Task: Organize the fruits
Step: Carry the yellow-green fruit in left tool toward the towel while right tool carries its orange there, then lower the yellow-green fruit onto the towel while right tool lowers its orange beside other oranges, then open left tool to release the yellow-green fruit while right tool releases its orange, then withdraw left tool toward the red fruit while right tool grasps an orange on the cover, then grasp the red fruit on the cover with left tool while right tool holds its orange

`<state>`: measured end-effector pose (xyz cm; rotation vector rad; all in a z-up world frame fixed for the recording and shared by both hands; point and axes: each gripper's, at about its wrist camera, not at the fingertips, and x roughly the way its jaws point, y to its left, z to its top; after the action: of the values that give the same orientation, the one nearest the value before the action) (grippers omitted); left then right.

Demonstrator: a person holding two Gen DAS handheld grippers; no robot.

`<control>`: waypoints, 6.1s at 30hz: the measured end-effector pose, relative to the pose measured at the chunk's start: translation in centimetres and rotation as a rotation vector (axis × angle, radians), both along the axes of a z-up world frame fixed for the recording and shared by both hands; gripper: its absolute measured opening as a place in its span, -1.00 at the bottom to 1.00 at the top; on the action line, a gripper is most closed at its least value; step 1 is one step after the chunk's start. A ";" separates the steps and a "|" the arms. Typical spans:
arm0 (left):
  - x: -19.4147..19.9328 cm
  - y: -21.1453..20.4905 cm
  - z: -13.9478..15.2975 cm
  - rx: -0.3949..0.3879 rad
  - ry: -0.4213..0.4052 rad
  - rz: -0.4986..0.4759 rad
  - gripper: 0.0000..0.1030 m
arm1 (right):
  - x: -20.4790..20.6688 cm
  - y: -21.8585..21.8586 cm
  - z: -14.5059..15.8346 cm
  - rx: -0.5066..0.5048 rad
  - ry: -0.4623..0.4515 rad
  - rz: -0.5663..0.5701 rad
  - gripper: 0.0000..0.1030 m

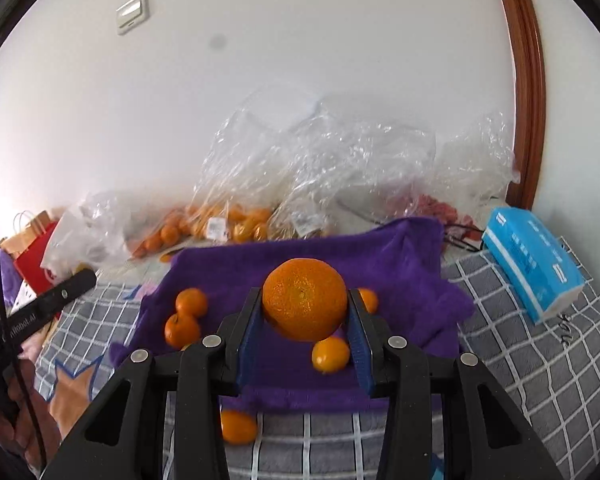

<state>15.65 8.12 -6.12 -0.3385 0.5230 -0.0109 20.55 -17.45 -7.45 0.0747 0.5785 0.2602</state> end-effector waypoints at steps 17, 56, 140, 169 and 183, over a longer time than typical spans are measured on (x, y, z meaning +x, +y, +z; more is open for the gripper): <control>1.6 0.5 -4.7 -0.033 0.008 -0.001 -0.52 | 3.1 -0.6 -4.0 -0.068 0.004 -0.032 -0.22; 3.2 0.6 -6.7 -0.066 0.105 -0.062 -0.52 | 5.4 -2.5 -7.8 -0.092 0.216 -0.021 -0.19; -7.2 3.1 -8.8 0.132 0.220 -0.039 -0.20 | -4.8 4.3 -9.5 -0.011 0.235 0.081 -0.31; -6.4 2.3 -9.9 0.129 0.308 -0.103 -0.20 | -7.0 -2.2 -9.7 -0.021 0.173 0.019 -0.33; -6.6 1.6 -9.6 0.138 0.356 -0.120 -0.11 | -7.6 -2.5 -9.6 -0.062 0.161 -0.047 -0.33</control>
<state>9.04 9.70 -15.70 -0.1729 0.8921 -0.0310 12.99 -19.91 -17.01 0.0500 0.7434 0.1914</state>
